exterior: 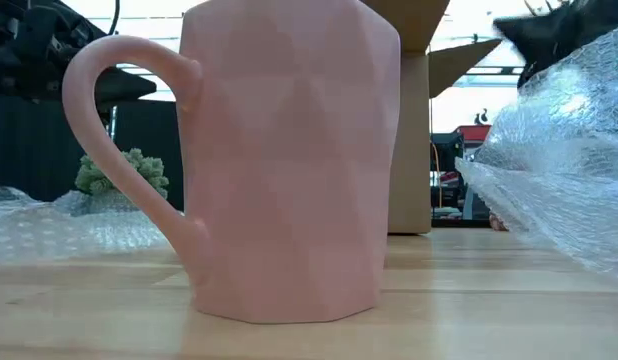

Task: Wrap mug
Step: Wrap the yellow mug with bubble wrap

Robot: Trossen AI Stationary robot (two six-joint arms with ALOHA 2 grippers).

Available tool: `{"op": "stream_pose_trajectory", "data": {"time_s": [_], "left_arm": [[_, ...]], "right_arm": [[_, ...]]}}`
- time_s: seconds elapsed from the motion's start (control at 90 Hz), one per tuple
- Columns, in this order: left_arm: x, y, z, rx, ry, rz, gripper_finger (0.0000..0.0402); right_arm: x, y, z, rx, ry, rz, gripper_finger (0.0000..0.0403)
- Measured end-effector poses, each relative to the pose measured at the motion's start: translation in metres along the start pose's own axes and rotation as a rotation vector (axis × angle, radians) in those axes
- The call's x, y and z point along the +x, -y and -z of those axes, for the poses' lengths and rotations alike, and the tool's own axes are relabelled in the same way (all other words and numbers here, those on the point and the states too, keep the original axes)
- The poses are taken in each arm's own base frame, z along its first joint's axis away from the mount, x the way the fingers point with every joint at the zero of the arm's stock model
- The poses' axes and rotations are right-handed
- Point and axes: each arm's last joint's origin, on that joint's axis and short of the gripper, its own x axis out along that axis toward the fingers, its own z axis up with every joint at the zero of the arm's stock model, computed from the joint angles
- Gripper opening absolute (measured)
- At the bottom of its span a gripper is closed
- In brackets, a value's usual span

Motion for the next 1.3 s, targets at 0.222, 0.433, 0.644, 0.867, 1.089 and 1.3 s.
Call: {"op": "stream_pose_trajectory", "data": {"time_s": [0.222,0.433,0.644,0.867,1.089,1.3], "left_arm": [[0.000,0.000,0.000,-0.005,0.005,0.000,0.0000],[0.000,-0.001,-0.003,-0.014,0.029,-0.034,0.0000],[-0.001,-0.001,-0.014,-0.084,0.144,-0.046,0.0000],[-0.002,-0.001,-0.020,-0.108,0.201,-0.042,0.0000],[-0.003,-0.004,-0.025,-0.136,0.251,-0.121,0.0000],[-0.005,-0.010,-0.025,-0.338,0.293,-0.318,0.0000]], "right_arm": [[-0.002,-0.003,-0.019,0.124,0.200,-0.037,0.0000],[0.006,-0.006,-0.033,0.084,0.186,-0.023,0.0000],[0.056,-0.018,-0.061,0.039,-0.366,-0.028,0.0000],[0.106,-0.027,-0.074,0.085,-0.959,0.097,0.0000],[0.127,-0.026,-0.062,0.106,-1.408,0.255,0.0048],[0.128,-0.024,-0.045,0.118,-1.619,0.330,0.0150]]}}
